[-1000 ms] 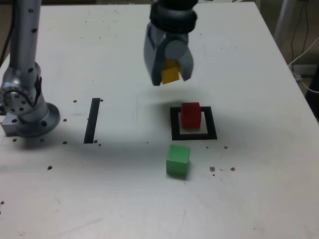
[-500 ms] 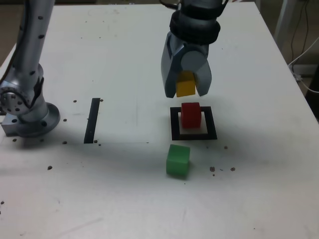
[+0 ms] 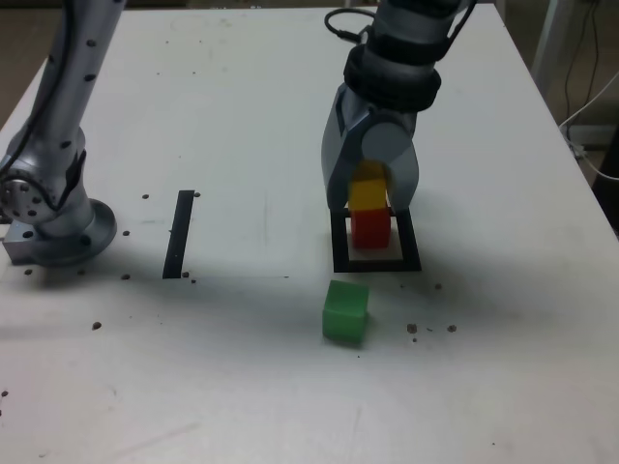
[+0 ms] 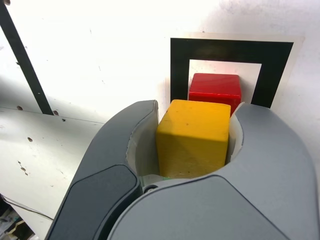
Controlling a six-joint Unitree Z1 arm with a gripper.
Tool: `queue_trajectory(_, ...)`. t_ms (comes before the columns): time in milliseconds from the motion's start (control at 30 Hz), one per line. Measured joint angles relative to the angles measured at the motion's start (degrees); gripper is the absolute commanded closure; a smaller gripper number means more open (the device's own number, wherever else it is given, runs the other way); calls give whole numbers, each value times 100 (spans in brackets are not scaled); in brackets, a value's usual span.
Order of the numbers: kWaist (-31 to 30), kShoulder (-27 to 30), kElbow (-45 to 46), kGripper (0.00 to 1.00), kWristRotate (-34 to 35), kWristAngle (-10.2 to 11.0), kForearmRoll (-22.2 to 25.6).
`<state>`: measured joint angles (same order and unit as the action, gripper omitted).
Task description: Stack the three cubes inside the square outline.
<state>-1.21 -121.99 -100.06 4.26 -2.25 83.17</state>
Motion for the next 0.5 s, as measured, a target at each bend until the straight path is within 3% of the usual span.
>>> queue_trajectory(500, -20, -171, -54, 70, -33, -16, -41)
